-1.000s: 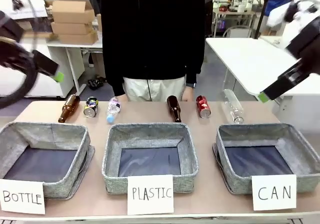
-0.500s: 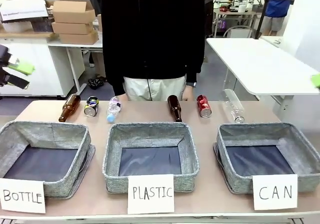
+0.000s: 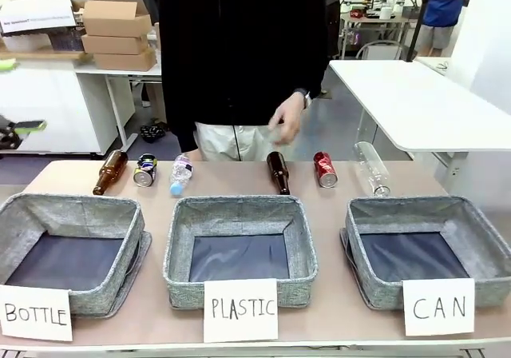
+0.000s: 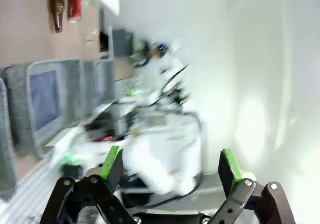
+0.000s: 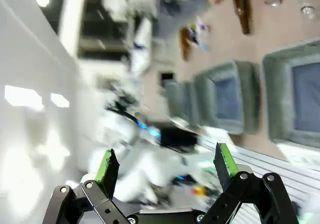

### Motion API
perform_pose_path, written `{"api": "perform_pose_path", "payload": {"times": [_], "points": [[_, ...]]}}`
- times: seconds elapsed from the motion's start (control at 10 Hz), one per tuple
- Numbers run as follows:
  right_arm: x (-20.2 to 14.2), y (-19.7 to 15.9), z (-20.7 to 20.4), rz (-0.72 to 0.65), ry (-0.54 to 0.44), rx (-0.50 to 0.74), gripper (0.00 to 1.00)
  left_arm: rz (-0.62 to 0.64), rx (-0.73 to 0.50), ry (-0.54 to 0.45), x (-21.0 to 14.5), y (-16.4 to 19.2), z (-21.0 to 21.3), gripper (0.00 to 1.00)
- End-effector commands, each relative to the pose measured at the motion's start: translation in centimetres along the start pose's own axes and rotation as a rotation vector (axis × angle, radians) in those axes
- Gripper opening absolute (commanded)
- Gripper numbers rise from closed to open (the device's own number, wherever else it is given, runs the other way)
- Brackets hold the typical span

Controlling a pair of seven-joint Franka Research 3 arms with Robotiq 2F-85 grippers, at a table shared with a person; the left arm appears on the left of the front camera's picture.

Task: Sort the can waste into the basket.
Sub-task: Pick up the can waste from the table and place it in the right Fabric basket.

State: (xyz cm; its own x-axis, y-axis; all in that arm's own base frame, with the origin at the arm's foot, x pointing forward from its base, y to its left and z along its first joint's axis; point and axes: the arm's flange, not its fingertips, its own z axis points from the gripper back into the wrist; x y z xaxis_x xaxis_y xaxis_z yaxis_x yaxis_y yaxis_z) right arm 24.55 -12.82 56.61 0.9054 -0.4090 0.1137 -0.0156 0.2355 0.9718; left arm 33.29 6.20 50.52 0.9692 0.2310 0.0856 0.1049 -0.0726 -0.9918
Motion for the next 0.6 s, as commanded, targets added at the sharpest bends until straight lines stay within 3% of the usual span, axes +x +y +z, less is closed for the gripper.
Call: {"api": "perform_pose_path", "payload": {"times": [0.0,0.1,0.5], "points": [[-0.3,0.7,-4.0,-0.073,-0.228,0.031,1.0,0.065,0.143,-0.137,-1.1,-2.4,-1.2,1.0],[0.0,0.0,0.0,0.0,0.0,0.0,1.0,0.0,0.0,0.0,0.0,0.0,0.0,1.0],[0.0,0.0,0.0,0.0,0.0,0.0,1.0,0.0,0.0,0.0,0.0,0.0,0.0,1.0]]}}
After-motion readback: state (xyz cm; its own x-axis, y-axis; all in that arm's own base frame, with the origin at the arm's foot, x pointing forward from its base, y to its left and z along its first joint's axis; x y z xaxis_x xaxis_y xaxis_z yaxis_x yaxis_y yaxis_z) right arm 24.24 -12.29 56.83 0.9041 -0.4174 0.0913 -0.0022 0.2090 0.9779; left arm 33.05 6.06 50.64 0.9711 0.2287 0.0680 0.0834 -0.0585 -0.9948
